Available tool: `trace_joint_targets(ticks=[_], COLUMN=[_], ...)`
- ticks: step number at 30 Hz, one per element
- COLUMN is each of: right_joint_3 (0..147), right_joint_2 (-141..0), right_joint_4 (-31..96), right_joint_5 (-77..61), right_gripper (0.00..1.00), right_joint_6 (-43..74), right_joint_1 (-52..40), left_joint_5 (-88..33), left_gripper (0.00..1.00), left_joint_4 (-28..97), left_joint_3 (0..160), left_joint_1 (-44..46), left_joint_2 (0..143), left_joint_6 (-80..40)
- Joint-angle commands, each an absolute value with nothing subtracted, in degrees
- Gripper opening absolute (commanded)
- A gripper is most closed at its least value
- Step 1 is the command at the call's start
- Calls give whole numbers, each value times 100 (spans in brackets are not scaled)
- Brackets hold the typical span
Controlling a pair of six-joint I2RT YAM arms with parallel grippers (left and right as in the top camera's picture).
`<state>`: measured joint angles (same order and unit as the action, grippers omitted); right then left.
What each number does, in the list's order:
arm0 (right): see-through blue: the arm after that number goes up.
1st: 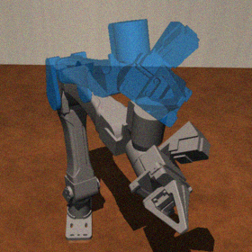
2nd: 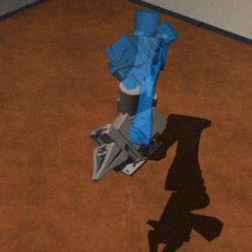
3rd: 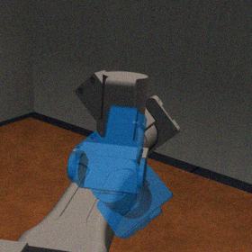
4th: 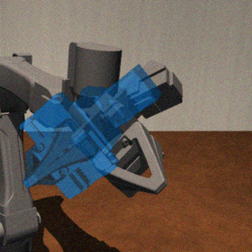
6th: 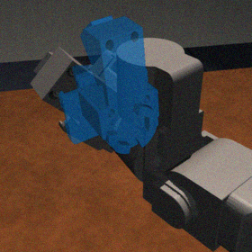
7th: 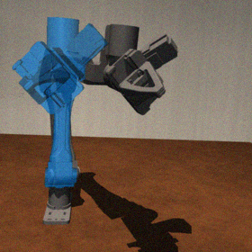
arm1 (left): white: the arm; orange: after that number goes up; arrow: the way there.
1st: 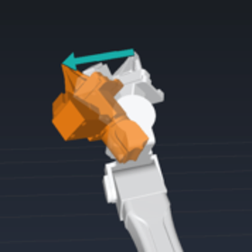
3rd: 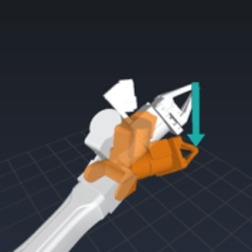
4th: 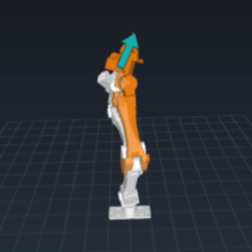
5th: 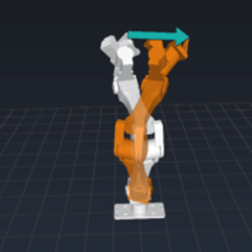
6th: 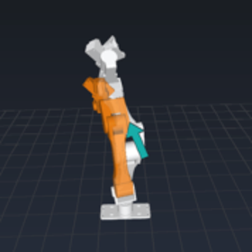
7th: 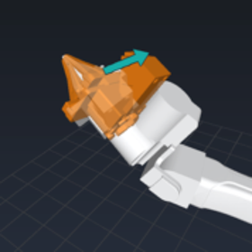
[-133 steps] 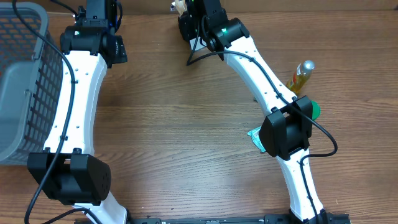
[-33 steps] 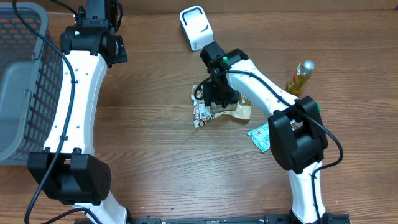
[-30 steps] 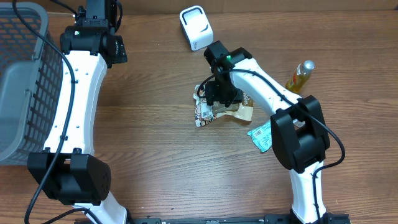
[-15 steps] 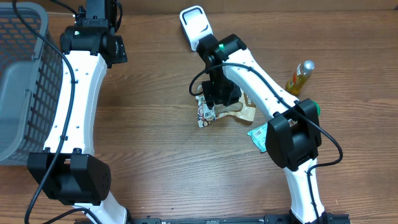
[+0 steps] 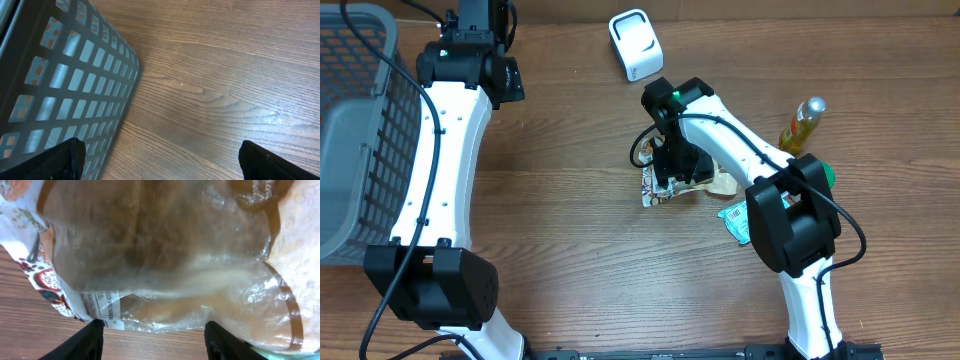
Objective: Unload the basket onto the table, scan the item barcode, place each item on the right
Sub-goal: 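Open the right gripper and release the snack bag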
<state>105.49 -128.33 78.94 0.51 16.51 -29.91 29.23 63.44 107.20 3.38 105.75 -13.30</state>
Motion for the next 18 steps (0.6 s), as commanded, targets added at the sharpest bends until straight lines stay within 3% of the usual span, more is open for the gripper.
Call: trace_joint_targets(ticks=[1,8,10,12,18], right_joint_3=[11229,11767,11705,11655,11629], right_joint_2=[-12827,-12711,-12713,-12713,-12713], right_joint_4=[8062,7516,7341,7293,7172], right_joint_5=[226,257,257,255,250], right_gripper=[64,77,85,100,100], right_joint_6=[1697,1697,1697,1693,1693], right_joint_1=[-2926,-2773,-2659,-2589,-2532], left_joint_5=[2998,2998,2998,2998,2998], left_gripper=[100,100,100,100,100], left_joint_4=[6337,6337,6340,6340,6337], left_joint_3=[10809,10809,10809,10809,10809], left_joint_1=[368,368,368,368,368], left_joint_2=[10468,10468,10468,10468,10468], left_joint_6=[-1282,-1282,-1282,-1282,-1282])
